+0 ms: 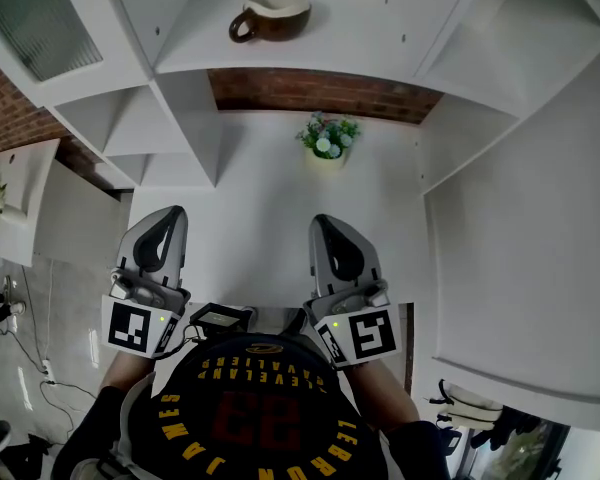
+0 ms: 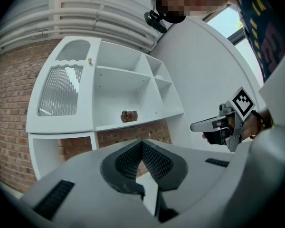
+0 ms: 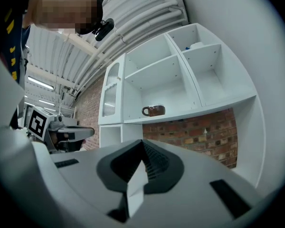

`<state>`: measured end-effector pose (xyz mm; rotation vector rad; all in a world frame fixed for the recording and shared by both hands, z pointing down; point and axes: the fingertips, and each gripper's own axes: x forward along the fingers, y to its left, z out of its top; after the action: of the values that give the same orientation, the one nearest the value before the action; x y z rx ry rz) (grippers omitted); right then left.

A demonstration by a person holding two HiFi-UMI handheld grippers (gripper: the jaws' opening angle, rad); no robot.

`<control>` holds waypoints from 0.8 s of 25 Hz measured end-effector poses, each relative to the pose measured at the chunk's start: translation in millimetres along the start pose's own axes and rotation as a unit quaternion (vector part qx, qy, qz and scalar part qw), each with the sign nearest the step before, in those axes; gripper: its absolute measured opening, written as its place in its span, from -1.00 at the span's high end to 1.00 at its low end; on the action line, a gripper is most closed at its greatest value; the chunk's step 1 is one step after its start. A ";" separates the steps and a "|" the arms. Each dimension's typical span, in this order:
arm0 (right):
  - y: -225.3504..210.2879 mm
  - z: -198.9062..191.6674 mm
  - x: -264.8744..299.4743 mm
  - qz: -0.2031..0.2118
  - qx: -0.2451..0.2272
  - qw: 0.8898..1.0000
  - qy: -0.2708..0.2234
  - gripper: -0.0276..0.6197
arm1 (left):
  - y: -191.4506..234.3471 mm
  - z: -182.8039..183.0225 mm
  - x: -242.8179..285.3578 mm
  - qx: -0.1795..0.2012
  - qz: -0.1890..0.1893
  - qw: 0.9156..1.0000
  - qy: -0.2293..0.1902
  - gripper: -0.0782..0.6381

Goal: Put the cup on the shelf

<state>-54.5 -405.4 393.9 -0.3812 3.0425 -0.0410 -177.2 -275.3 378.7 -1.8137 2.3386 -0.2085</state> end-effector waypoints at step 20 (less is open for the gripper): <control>14.3 -5.7 6.7 0.006 0.006 1.000 -0.002 0.90 | -23.3 -18.7 13.7 0.123 -0.023 0.991 0.043 0.77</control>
<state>-64.9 -393.1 398.5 -0.3614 3.0381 -0.0568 -162.7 -294.3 401.3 -1.7695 2.2120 -0.5641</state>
